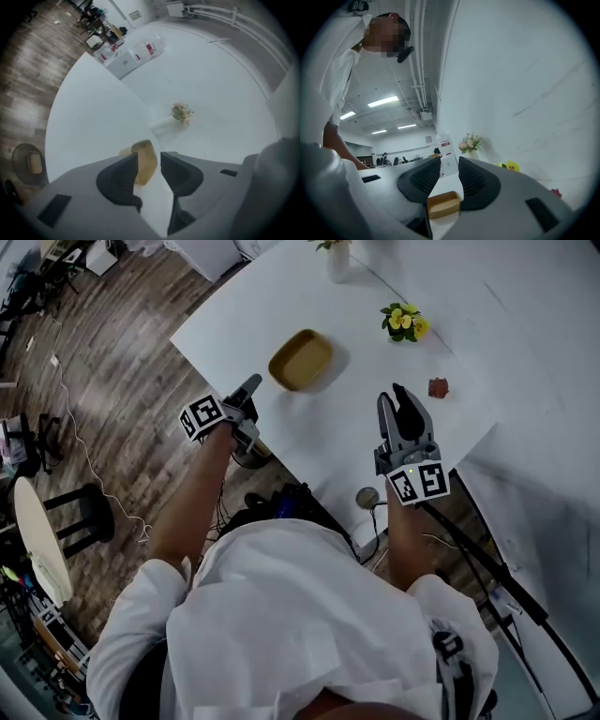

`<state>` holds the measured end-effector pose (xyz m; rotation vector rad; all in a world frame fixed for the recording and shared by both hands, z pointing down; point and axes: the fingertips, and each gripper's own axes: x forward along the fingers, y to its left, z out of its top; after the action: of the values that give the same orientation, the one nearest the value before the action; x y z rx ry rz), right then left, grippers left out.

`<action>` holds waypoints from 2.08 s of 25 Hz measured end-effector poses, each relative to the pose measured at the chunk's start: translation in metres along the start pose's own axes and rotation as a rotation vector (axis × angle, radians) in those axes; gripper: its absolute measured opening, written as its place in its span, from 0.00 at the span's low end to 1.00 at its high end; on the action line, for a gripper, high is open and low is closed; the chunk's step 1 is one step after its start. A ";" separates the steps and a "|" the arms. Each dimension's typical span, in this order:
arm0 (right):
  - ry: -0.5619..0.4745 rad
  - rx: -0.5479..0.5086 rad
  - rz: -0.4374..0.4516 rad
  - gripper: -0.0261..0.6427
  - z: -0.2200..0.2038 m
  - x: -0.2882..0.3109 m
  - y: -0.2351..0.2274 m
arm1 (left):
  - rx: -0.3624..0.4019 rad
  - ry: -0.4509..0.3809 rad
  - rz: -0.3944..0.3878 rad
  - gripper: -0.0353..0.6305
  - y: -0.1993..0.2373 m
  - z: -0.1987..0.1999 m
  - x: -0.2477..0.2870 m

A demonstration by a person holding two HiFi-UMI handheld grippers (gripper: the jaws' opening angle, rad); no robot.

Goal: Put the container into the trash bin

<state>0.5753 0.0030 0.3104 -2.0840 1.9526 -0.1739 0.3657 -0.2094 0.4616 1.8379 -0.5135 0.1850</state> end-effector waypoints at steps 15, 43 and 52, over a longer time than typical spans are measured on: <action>0.041 0.131 -0.078 0.24 -0.038 -0.046 -0.022 | -0.099 0.144 0.099 0.12 0.038 -0.059 0.053; -0.026 -0.038 0.805 0.23 -0.032 0.117 0.341 | 0.175 -0.727 -0.065 0.09 -0.048 0.076 -0.404; -0.016 -0.031 0.968 0.22 -0.094 0.124 0.444 | -0.025 -0.995 0.073 0.09 0.049 0.027 -0.531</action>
<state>0.1341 -0.1525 0.2619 -0.9391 2.6878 0.0781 -0.1329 -0.1122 0.2958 1.7953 -1.2489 -0.7251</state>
